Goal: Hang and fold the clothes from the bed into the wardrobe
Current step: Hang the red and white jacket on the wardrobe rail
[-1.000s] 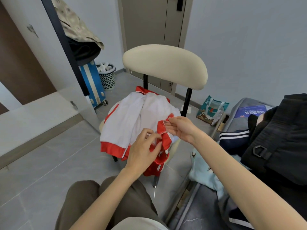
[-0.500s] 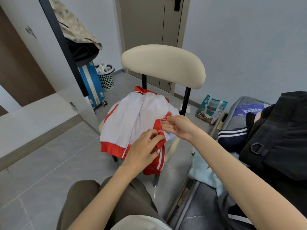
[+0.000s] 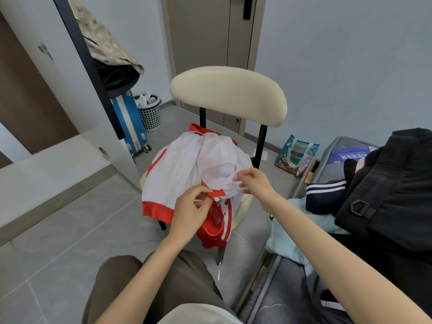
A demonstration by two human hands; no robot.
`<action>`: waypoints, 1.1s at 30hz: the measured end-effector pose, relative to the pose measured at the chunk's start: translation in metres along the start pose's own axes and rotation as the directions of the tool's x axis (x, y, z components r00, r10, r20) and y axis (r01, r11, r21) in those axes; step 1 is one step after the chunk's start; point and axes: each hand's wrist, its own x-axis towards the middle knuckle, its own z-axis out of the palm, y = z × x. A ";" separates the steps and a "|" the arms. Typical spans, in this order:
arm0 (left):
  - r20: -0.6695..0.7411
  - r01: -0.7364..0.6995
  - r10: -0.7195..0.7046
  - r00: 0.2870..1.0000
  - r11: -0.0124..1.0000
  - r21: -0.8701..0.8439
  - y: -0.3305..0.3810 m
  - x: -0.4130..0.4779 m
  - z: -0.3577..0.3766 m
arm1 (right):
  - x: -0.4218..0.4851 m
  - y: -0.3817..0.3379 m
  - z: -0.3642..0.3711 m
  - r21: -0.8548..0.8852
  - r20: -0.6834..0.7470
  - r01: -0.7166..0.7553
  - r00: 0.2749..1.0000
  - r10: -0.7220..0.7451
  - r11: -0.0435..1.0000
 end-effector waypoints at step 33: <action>0.187 0.717 -0.716 0.673 0.569 -0.403 -0.068 -0.019 -0.023 | 0.073 -0.011 0.105 -0.060 0.055 -0.028 0.998 0.031 0.998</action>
